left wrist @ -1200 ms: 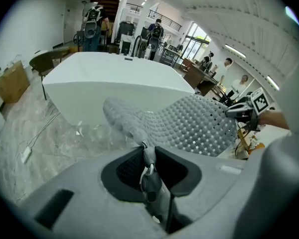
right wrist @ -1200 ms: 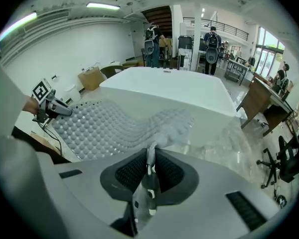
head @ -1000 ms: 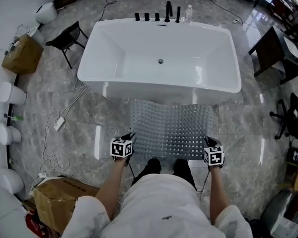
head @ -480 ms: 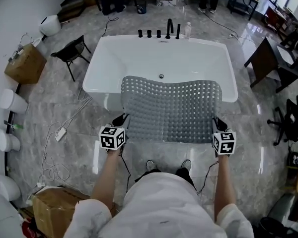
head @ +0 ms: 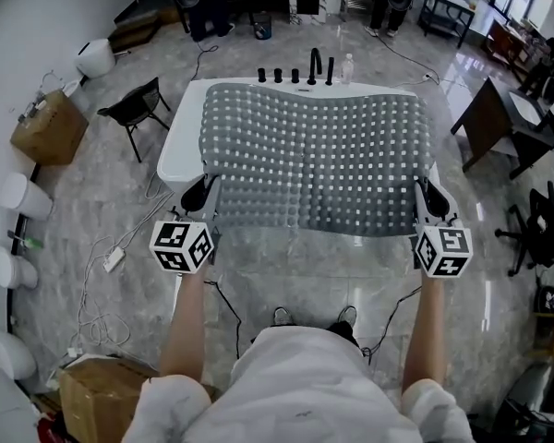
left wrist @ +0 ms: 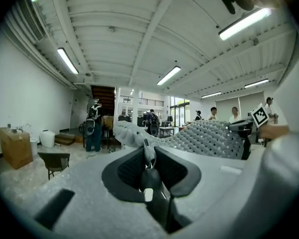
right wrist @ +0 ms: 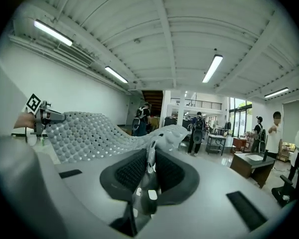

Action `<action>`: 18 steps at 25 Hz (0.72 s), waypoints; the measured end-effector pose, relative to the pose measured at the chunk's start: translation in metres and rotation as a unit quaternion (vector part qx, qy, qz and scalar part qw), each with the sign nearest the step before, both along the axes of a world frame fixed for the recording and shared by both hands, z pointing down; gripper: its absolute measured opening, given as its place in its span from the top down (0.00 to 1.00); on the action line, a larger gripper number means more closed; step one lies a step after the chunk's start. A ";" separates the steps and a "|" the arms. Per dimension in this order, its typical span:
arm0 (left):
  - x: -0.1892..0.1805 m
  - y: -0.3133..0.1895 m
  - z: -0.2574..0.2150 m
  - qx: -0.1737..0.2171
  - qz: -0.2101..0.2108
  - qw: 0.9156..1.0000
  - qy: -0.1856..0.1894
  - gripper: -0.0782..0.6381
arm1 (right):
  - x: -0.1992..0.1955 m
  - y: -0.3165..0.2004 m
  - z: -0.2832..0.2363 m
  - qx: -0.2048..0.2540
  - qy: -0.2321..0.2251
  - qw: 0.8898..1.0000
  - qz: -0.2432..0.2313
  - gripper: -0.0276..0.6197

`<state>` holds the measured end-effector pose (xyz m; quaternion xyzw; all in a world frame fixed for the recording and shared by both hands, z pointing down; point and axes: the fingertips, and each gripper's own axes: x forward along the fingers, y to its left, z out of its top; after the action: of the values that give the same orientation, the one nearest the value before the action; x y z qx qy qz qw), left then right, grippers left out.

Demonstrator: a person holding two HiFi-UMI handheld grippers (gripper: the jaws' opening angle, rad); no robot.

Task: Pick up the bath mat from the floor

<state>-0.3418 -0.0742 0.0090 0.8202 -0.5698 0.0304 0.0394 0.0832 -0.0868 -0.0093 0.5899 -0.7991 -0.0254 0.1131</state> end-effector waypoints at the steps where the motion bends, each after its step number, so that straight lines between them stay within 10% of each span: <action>1: 0.000 0.002 -0.013 0.017 0.000 1.000 0.000 0.80 | 0.000 0.002 -0.012 0.014 -0.009 1.000 0.002 0.88; 18: -0.034 0.029 -0.107 0.145 -0.030 0.989 0.024 0.80 | -0.008 0.034 -0.116 0.159 -0.013 0.987 0.005 0.88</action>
<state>-0.3758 -0.0456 -0.0981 0.8002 -0.5915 -0.0734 -0.0659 0.0756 -0.0529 -0.1256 0.6047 -0.7832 -0.1442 0.0072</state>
